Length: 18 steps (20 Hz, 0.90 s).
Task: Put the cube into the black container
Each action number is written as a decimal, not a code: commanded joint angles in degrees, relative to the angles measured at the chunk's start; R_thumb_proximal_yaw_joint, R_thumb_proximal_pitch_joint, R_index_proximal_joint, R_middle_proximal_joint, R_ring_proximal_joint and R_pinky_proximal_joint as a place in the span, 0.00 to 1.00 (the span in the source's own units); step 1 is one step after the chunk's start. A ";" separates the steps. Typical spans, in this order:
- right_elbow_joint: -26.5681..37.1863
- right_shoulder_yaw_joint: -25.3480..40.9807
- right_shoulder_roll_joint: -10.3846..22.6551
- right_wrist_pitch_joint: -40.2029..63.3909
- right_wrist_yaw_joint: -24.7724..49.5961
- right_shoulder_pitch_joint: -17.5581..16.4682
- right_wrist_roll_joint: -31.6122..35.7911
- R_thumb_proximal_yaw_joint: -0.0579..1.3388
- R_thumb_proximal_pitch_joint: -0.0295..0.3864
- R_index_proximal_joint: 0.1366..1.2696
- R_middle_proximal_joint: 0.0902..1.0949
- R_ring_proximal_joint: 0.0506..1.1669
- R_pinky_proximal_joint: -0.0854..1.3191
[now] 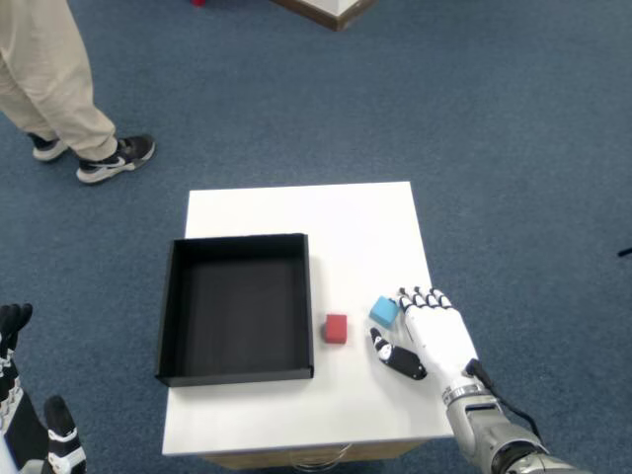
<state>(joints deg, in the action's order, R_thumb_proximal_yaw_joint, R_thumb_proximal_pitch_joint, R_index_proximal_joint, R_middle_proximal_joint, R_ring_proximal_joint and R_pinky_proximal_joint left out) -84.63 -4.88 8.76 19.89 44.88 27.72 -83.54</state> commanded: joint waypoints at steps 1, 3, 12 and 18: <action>2.40 0.06 1.03 -0.07 1.55 1.79 0.13 0.34 0.46 0.25 0.09 0.09 0.04; 2.48 0.08 1.15 0.28 1.91 1.47 -0.11 0.35 0.47 0.35 0.09 0.09 0.04; 2.76 -0.14 2.44 2.19 6.00 -0.61 -0.64 0.90 0.49 0.83 0.20 0.13 0.09; 2.76 -0.28 2.96 3.21 8.00 -1.08 -1.03 0.94 0.50 0.84 0.22 0.15 0.11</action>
<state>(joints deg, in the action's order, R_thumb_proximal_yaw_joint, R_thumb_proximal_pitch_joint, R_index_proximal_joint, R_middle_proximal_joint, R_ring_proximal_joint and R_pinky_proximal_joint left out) -83.45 -4.90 10.46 22.03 50.55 25.04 -84.80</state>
